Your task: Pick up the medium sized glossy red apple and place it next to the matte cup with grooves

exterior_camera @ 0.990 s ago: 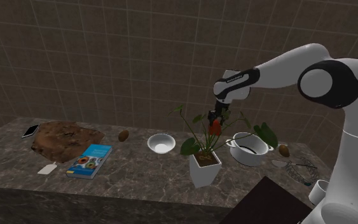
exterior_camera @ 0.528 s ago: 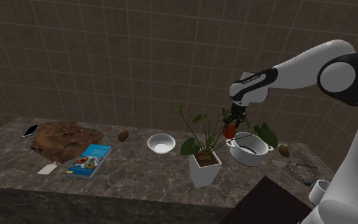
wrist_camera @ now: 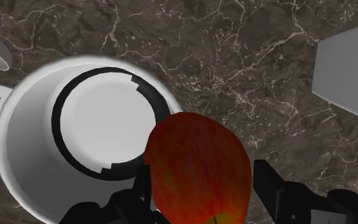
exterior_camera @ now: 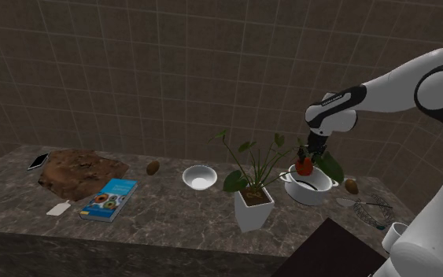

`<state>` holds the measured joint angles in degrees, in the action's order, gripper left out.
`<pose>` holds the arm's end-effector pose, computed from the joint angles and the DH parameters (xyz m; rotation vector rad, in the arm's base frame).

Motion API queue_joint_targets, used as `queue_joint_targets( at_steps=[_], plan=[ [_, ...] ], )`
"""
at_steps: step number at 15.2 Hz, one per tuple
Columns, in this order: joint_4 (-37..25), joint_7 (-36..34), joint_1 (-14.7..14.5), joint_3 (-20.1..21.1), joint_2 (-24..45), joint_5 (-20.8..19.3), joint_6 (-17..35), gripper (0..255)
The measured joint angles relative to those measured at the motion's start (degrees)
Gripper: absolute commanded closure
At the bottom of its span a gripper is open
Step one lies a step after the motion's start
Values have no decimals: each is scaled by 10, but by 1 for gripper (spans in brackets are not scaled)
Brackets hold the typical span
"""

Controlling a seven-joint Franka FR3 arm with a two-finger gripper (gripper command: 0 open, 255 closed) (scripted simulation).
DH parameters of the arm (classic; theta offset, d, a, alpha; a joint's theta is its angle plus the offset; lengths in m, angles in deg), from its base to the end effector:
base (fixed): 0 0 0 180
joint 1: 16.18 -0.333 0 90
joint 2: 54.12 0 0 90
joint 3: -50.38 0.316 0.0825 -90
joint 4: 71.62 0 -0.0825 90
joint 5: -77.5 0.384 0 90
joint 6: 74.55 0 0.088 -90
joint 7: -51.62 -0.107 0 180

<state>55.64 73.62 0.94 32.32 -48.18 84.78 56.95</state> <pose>0.4402 -0.3060 0.3292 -3.0381 0.4813 -0.0143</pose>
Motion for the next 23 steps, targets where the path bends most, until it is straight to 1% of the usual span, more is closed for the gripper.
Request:
queue_joint_targets(
  at_steps=[4,8,12,16,23],
  plan=[
    [30,51,30,-27,-24,-9,3,255],
    [43,105,60,-55,-37,-17,1,255],
    [48,164,91,-84,-37,-18,2,255],
    [45,222,122,-112,-36,-20,-4,255],
    [5,339,181,-157,2,2,-18,255]
  ],
)
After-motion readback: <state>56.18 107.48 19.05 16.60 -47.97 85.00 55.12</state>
